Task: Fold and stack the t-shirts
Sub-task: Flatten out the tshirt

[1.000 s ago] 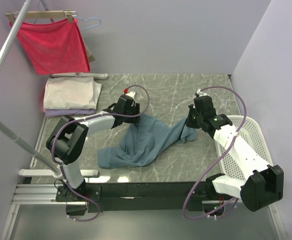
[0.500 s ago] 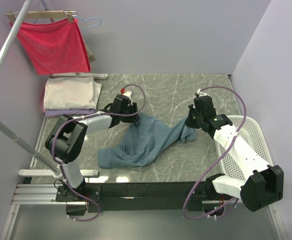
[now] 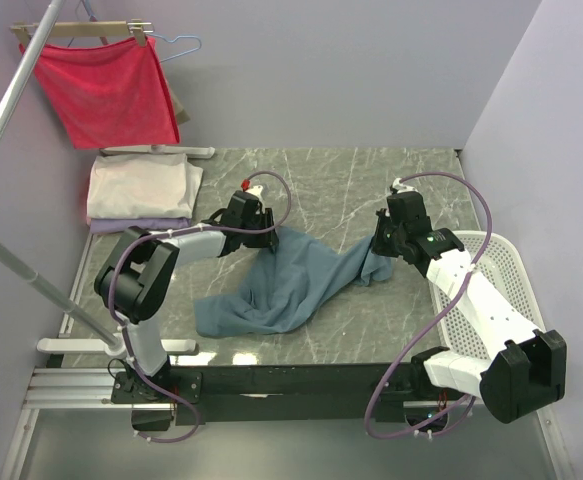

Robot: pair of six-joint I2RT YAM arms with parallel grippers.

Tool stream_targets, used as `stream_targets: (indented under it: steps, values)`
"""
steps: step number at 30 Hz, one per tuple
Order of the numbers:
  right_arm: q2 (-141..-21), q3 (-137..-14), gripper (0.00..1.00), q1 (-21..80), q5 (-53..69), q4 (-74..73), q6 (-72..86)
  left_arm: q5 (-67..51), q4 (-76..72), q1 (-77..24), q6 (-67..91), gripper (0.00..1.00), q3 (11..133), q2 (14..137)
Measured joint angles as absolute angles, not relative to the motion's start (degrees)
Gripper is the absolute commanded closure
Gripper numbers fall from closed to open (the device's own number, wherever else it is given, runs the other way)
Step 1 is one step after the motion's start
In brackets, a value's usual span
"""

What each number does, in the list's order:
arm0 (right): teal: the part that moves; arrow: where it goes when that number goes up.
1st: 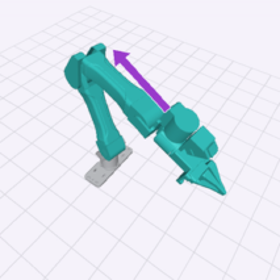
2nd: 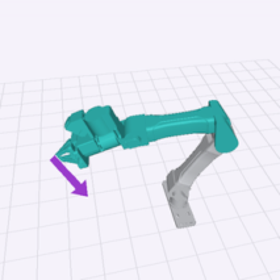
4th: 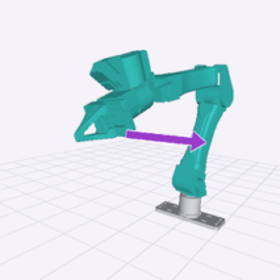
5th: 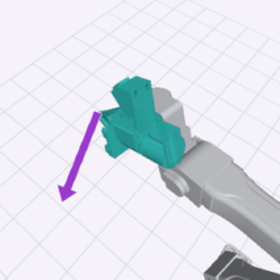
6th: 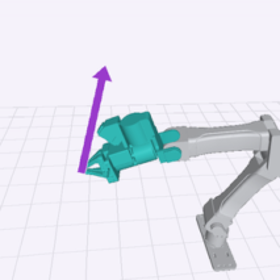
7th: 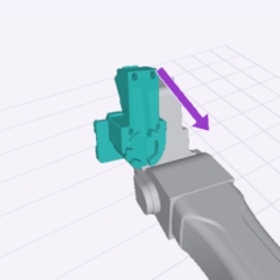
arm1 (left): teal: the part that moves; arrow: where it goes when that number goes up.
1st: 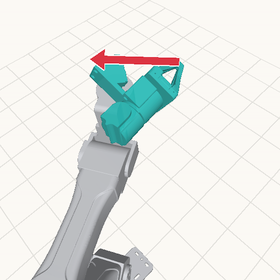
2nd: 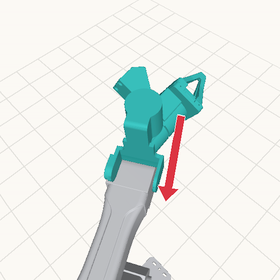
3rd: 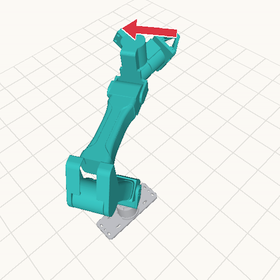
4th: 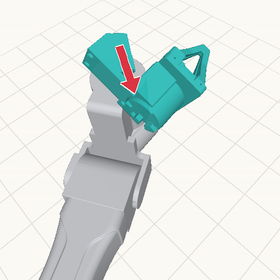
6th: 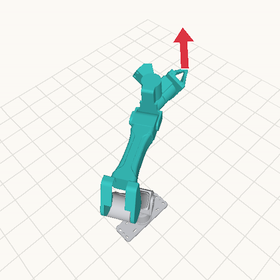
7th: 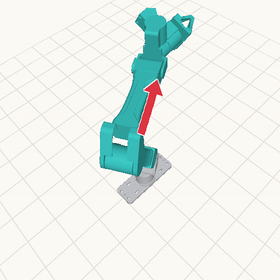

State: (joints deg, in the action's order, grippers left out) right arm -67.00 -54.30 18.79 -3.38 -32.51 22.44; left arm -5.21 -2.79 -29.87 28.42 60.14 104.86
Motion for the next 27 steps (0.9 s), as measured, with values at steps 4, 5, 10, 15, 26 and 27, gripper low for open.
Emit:
stream_targets:
  steps: [4,5,10,15,26,27]
  values:
    - [-67.0,-54.3,0.89,18.8,-3.4,-32.5,22.4,-5.3,-2.9,-29.9,28.6,0.59,60.1,105.3]
    - [-67.0,-54.3,0.89,18.8,-3.4,-32.5,22.4,-5.4,-3.1,-29.9,28.7,0.59,60.1,105.6]
    - [-67.0,-54.3,0.89,18.8,-3.5,-32.5,22.4,-5.8,-3.6,-29.8,28.8,0.62,60.1,106.8]
    - [-67.0,-54.3,0.89,18.8,-3.6,-32.5,22.4,-6.5,-3.8,-29.8,29.2,0.71,60.1,106.8]
    - [-67.1,-54.3,0.89,18.8,-3.6,-32.5,22.4,-6.9,-3.6,-29.8,29.5,0.99,60.1,106.6]
    - [-67.3,-54.3,0.89,18.8,-3.6,-32.5,22.4,-6.8,-3.5,-29.8,29.4,0.99,60.1,106.3]
